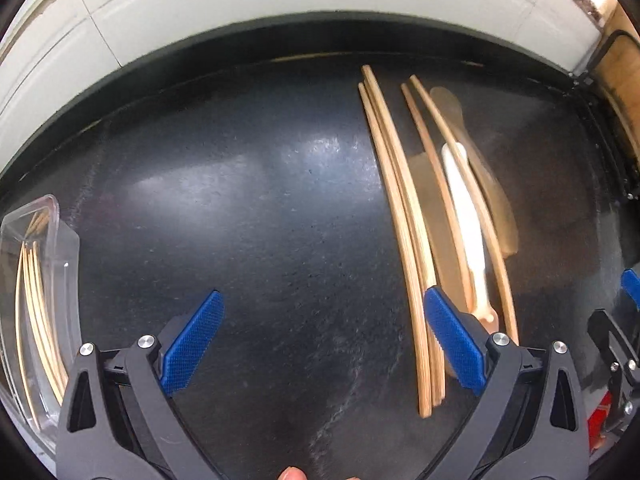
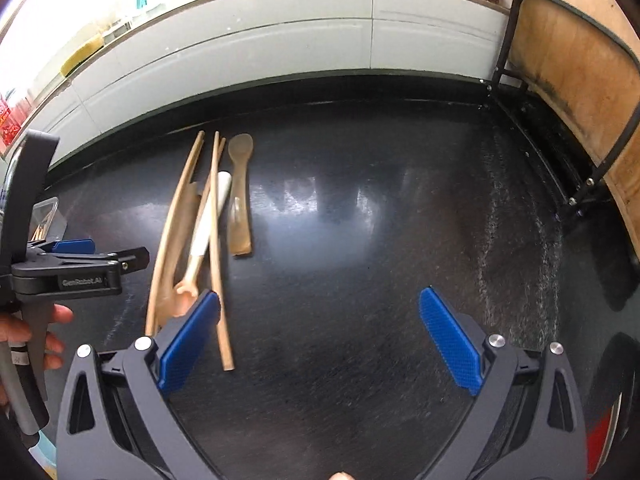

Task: Organize utensils
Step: 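Move both open tools back to the chopstick and spoon pile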

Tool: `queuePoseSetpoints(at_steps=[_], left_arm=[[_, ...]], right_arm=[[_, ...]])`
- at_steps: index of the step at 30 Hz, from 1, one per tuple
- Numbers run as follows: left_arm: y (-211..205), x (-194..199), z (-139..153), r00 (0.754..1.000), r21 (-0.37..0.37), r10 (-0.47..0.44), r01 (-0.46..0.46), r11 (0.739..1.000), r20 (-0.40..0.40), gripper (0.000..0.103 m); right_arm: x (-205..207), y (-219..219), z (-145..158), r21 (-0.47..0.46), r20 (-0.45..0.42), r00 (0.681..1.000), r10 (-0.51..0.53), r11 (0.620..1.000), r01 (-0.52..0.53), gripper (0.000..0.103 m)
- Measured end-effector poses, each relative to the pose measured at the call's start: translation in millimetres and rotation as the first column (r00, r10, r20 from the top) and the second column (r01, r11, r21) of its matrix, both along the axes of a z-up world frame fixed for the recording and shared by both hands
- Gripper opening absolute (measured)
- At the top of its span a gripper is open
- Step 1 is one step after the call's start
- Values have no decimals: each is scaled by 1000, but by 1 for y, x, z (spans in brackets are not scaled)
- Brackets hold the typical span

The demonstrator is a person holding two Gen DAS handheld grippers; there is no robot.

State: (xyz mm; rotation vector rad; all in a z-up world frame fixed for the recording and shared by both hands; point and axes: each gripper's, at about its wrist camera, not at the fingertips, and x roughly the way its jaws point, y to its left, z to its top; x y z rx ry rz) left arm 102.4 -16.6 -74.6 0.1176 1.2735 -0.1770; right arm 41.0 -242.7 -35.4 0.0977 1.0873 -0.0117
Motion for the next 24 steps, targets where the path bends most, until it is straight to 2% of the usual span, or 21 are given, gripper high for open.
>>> queuePoseSetpoints(at_steps=[5,10,16,21,24], left_arm=[[-6,10,-11,999,-4,38,-38,999,-22,98],[-6,20,-14,998,41,58,-57,998,-28,98],[0,33,-13,994,43,112,-112,993,-9,98],[-4,51,-12,998,49,66,-65,997,-25,98],[-8,58,-9,999,48,42,-41,998,-19,98]], right_arm=[[13,-3,-9,8,-16,999,45,999,-45,96],[29,0,-18,17,-30,997,77,997,-77,96],[68,12,-29,10,-29,994,102,995,-102,96],[103,26,-47,-37,-75,985,154,987,-157,96],[111,31,-57,-1,-78,978,194,981,-195,96]])
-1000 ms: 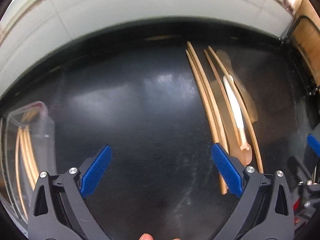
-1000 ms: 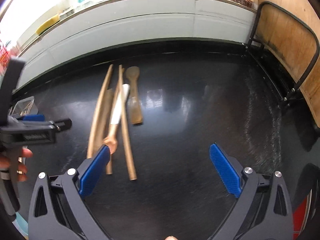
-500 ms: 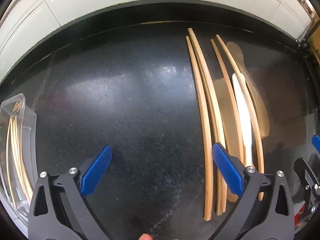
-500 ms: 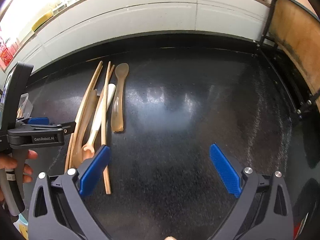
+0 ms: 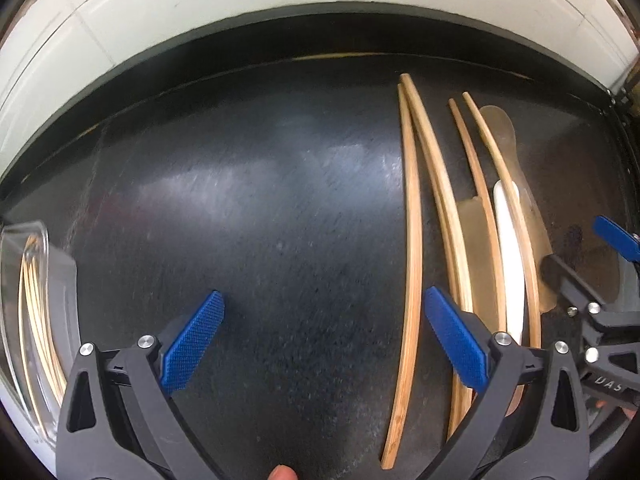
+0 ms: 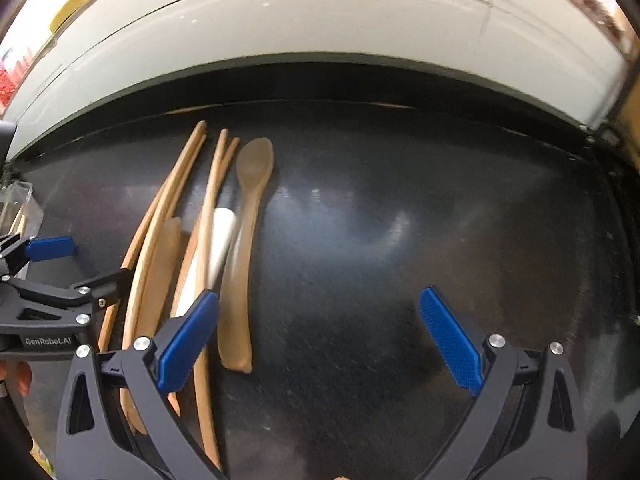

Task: Organize utensils
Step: 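Move both open tools back to the chopstick and spoon pile, then close left tool on a chopstick while right tool grasps the brown wooden spoon, then carry the chopstick and brown spoon in both tools over the container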

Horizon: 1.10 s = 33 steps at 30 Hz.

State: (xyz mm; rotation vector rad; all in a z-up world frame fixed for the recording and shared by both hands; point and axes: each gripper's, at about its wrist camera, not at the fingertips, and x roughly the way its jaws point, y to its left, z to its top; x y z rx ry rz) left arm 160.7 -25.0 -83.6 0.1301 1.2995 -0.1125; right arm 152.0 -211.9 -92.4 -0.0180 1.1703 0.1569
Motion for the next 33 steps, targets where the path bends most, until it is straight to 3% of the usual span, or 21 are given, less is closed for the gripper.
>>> queuePoseSetpoints(at_steps=[3,13,14,15,16,17,22,26,33], left_arm=[[-5,3,2,1000,-4,-14,14,1000,26,98],[-20,7,2,995,-15,-51,52,999,82,97],[-20,6,5,992,-18,-53,55,998,111,85],[-22,2,12,982,-15,-71,75,997,177,28],[-25,-1,14,975,28,-88,84,996,205,11],[-30,-4,13,970,55,-112,102,993,214,6],[-25,-11,22,976,-21,-96,103,994,197,6],[-6,-19,48,974,-85,-53,73,994,222,6],[37,-32,98,968,-171,-12,56,984,252,6]], right_arm=[[4,7,-9,-47,14,1000,25,999,-25,98],[24,6,-13,-32,39,998,53,998,-52,95],[24,6,-11,-27,52,997,56,998,-55,88],[19,10,-6,-16,85,993,84,996,-83,52],[13,15,-1,-22,103,988,116,993,-114,11],[9,21,0,-50,104,988,115,993,-110,11],[12,-7,1,124,38,999,-31,992,26,11],[4,-21,24,191,53,994,-94,978,82,11],[-16,9,74,323,99,990,-99,944,62,11]])
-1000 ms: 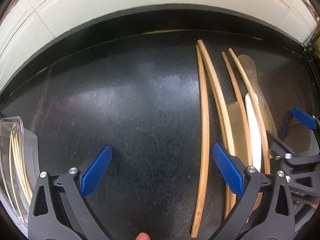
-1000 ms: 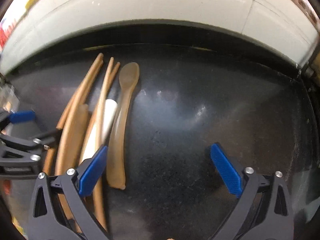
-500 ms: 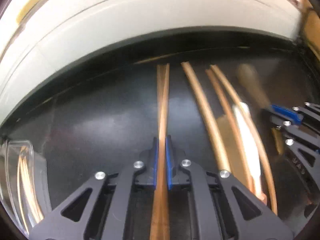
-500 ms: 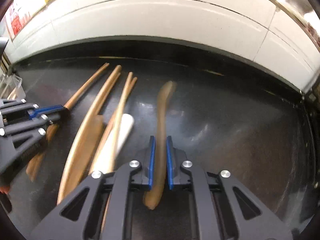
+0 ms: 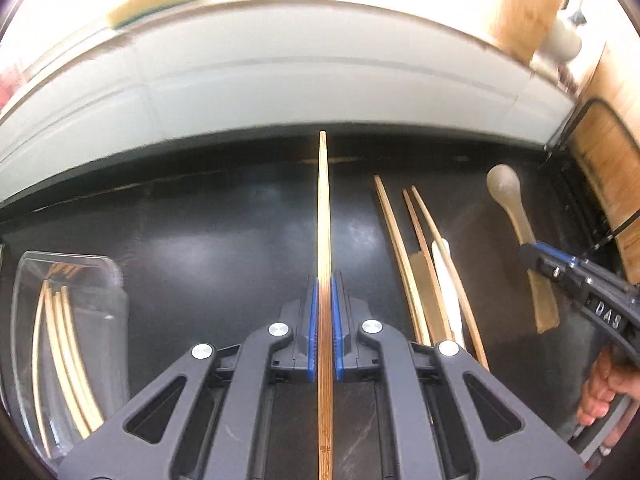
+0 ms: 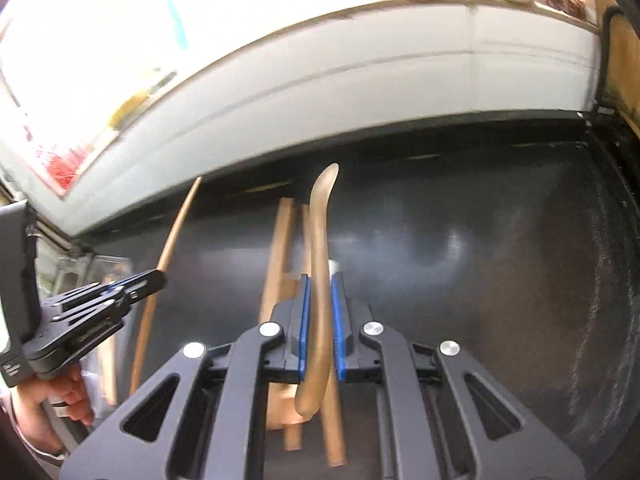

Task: Organize utensils
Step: 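Carry the chopstick and brown spoon in both tools over the container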

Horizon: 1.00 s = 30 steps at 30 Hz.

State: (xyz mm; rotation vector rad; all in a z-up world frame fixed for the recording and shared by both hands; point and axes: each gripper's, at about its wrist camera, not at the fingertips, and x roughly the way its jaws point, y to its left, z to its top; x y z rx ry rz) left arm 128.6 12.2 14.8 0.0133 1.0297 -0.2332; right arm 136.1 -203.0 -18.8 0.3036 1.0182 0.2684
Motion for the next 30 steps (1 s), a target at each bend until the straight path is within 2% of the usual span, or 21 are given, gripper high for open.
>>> queuePoseSetpoints(at_steps=[2,7,9,13,19,22,25,30], left_arm=[[20,-6,12,1000,-16,18,-18,1000,-1,6],[89,-26,19,996,-19,85,-85,996,1,6],[119,-32,19,994,-21,112,-112,993,-5,6],[171,-48,12,988,-33,150,-151,988,-34,6],[239,-69,12,979,-56,197,-200,978,-57,6],[263,-71,8,978,-70,195,-201,977,-77,6],[280,-71,5,980,-81,179,-186,979,-86,6],[283,-63,-1,987,-83,136,-143,986,-90,6]], right_arm=[[-6,19,7,24,-7,1000,22,999,-22,11],[-24,84,16,48,-22,995,98,994,-97,11],[-33,115,23,51,-6,989,148,988,-147,11],[-45,181,23,92,-27,971,236,968,-232,11],[-62,247,27,145,-65,959,275,954,-264,11],[-68,278,23,158,-81,957,278,952,-263,11],[-80,288,23,167,-89,957,275,952,-257,11],[-78,310,23,146,-87,962,258,959,-244,11]])
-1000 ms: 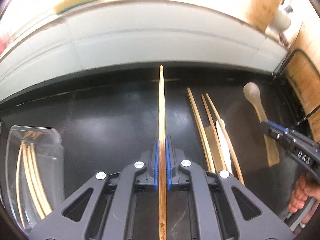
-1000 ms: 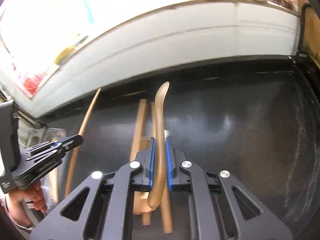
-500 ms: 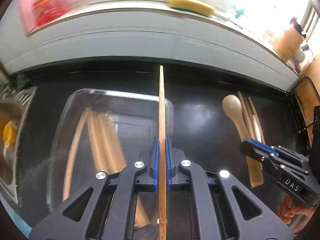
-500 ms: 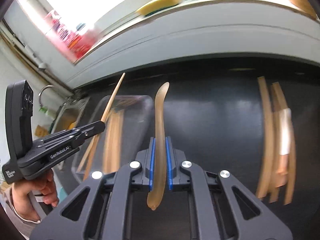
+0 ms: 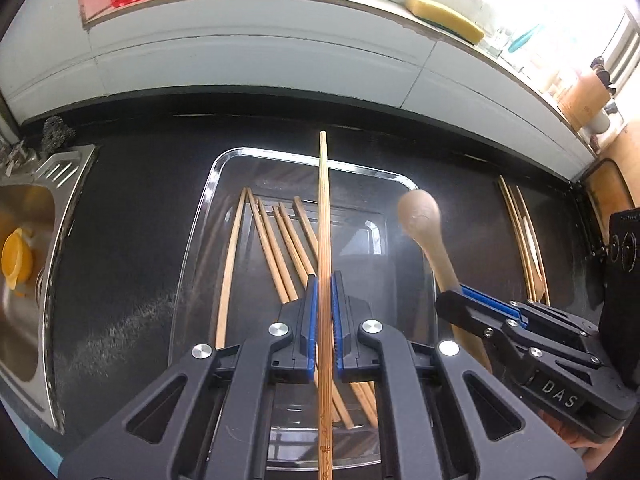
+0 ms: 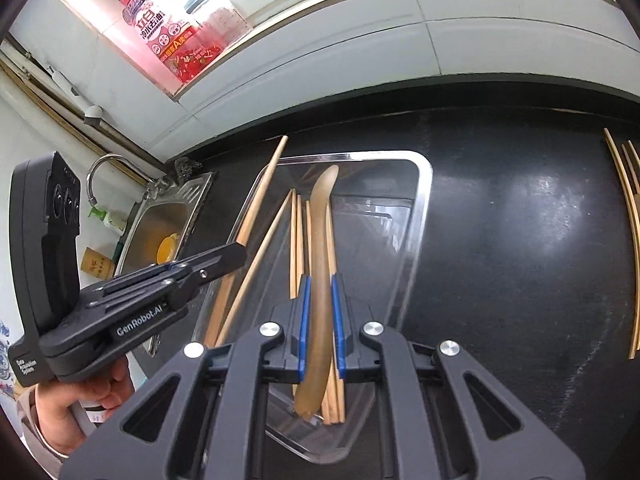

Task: Organize utensils
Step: 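Carry the chopstick and brown spoon in both tools over the container, then open right tool to drop the brown spoon while left tool releases its chopstick, then move both open tools back to the remaining chopsticks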

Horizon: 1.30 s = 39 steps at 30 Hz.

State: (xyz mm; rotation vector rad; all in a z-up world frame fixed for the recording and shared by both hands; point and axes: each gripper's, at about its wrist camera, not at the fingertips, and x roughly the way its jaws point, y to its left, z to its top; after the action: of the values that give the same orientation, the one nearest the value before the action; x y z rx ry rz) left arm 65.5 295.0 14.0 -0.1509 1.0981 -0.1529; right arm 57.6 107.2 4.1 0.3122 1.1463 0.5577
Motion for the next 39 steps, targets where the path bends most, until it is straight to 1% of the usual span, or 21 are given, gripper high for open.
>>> queuePoseSetpoints(at_steps=[6,8,9,10,11,12,13,14,15,16,17,19,21,23,26,30,31,32,34,36,39], left_arm=[[12,8,-10,1000,-11,-25,25,1000,-15,6],[16,10,-13,1000,4,-8,8,1000,-22,6],[18,10,-13,1000,19,15,-14,1000,-23,6],[23,12,-14,998,33,49,-48,998,-29,11],[27,14,-14,996,39,75,-73,997,-47,38],[31,17,-14,993,39,94,-92,995,-67,95],[35,18,-12,992,22,110,-109,994,-66,94],[39,17,-7,992,8,123,-123,992,-40,97],[42,16,1,989,15,151,-151,988,-7,97],[44,15,5,987,17,162,-163,987,14,97],[46,15,11,983,21,180,-181,983,40,97],[46,15,18,977,14,201,-202,979,65,97],[42,17,22,975,6,208,-209,978,73,97],[28,22,26,976,15,200,-202,979,82,97],[-1,25,24,985,31,149,-152,988,83,97],[-67,32,17,996,80,35,-42,996,85,97],[-80,33,15,997,88,14,-21,996,81,97],[-96,34,11,997,96,-11,4,995,71,97],[-130,36,2,997,101,-65,60,993,46,97],[-158,36,-6,994,105,-107,104,989,23,97],[-204,37,-21,984,102,-176,177,979,-16,97]], right_arm=[[5,12,-4,-20,-10,1000,-28,999,28,11],[6,18,-6,-74,-2,1000,-27,997,27,11],[6,22,-8,-118,6,1000,-16,993,16,11],[6,27,-10,-159,17,1000,10,987,-7,12],[5,30,-12,-185,27,999,33,982,-28,15],[3,32,-12,-199,37,998,46,979,-37,41],[0,33,-12,-229,57,997,53,973,-39,88],[-3,32,-10,-237,88,995,51,971,-29,97],[-8,29,-6,-251,138,989,46,968,-10,97],[-12,28,-2,-291,183,981,64,957,-8,97],[-14,28,0,-314,200,976,83,949,-16,97],[-20,21,2,-363,242,963,118,932,-23,97],[-24,11,2,-377,255,959,121,926,-17,97],[-27,-7,-2,-377,244,964,104,926,-5,97],[-28,-35,-6,-378,226,972,66,925,25,97],[-31,-87,-14,-381,210,978,-15,920,96,97],[-32,-106,-17,-379,203,978,-50,917,126,97],[-33,-121,-20,-370,194,978,-74,918,143,97],[-34,-153,-29,-365,143,983,-117,917,162,97],[-36,-183,-39,-409,102,980,-168,891,195,97],[-42,-235,-43,-429,130,954,-269,853,299,97]])
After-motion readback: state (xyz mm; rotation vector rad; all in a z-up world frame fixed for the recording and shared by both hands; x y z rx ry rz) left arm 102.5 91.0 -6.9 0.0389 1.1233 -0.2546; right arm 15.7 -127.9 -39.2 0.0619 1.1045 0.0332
